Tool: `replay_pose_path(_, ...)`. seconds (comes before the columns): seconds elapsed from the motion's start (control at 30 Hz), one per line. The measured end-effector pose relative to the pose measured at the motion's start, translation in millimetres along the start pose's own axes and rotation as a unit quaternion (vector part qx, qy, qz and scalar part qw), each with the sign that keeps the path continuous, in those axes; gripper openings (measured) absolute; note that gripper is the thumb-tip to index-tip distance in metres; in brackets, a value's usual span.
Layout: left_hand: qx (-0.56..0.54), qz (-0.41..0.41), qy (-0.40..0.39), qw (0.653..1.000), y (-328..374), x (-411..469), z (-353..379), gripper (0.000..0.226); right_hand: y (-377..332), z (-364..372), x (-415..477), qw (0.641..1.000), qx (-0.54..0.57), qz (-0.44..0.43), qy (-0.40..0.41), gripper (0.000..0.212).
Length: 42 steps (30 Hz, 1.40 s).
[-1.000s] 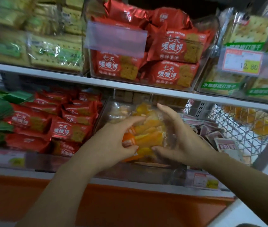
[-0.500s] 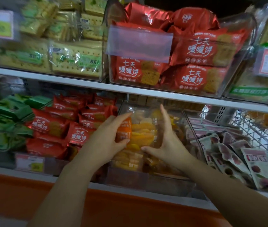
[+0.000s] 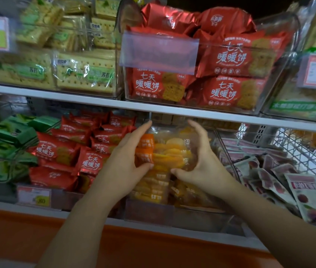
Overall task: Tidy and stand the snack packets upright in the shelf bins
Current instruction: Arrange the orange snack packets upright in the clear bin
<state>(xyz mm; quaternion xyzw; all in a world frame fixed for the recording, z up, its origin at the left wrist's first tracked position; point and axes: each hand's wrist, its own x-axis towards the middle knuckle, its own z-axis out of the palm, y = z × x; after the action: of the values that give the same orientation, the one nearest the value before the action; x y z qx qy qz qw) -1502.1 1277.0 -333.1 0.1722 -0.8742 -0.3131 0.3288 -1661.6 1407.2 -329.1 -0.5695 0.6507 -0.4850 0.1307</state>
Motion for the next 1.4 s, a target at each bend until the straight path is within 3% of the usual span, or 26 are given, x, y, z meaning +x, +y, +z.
replay_pose_path(0.1,-0.001,0.028,-0.008,1.0,10.0,-1.4,8.5,0.086,-7.5,-16.0,-11.3,0.998,-0.042,-0.024,-0.03,0.086)
replay_pose_path(0.27,-0.029,0.042,-0.046,0.998,27.8,-1.8,34.8,0.084,-5.9,-36.4,-41.5,0.996,-0.084,-0.028,-0.016,0.094)
replay_pose_path(0.43,-0.035,0.057,-0.052,0.996,46.2,-3.6,62.7,0.083,0.7,-60.2,-66.0,0.99,-0.123,-0.059,0.022,0.056)
replay_pose_path(0.6,-0.01,0.021,-0.074,0.997,39.4,18.1,73.6,0.084,19.2,-85.5,-72.0,0.969,-0.213,-0.073,0.106,0.05)
replay_pose_path(0.77,0.068,-0.029,-0.09,0.993,9.6,67.4,79.5,0.048,32.9,-104.8,-40.6,0.928,-0.319,-0.077,0.178,0.053)
replay_pose_path(0.87,0.121,-0.031,-0.126,0.984,6.8,94.5,92.5,0.039,43.0,-106.1,-18.4,0.906,-0.382,-0.036,0.179,0.038)
replay_pose_path(1.1,0.153,-0.006,-0.271,0.95,-1.0,121.8,126.4,0.065,61.6,-110.1,5.4,0.895,-0.416,-0.045,0.156,0.023)
replay_pose_path(1.2,0.223,0.028,-0.266,0.937,-0.5,121.9,136.5,0.072,66.1,-110.1,11.8,0.889,-0.436,-0.049,0.131,0.024)
replay_pose_path(1.33,0.312,0.039,-0.199,0.928,7.9,120.3,134.4,0.067,69.1,-113.1,14.9,0.9,-0.41,-0.049,0.14,0.026)
replay_pose_path(1.4,0.317,0.038,-0.218,0.922,6.8,119.8,131.4,0.069,67.8,-112.6,13.9,0.899,-0.411,-0.053,0.141,0.028)
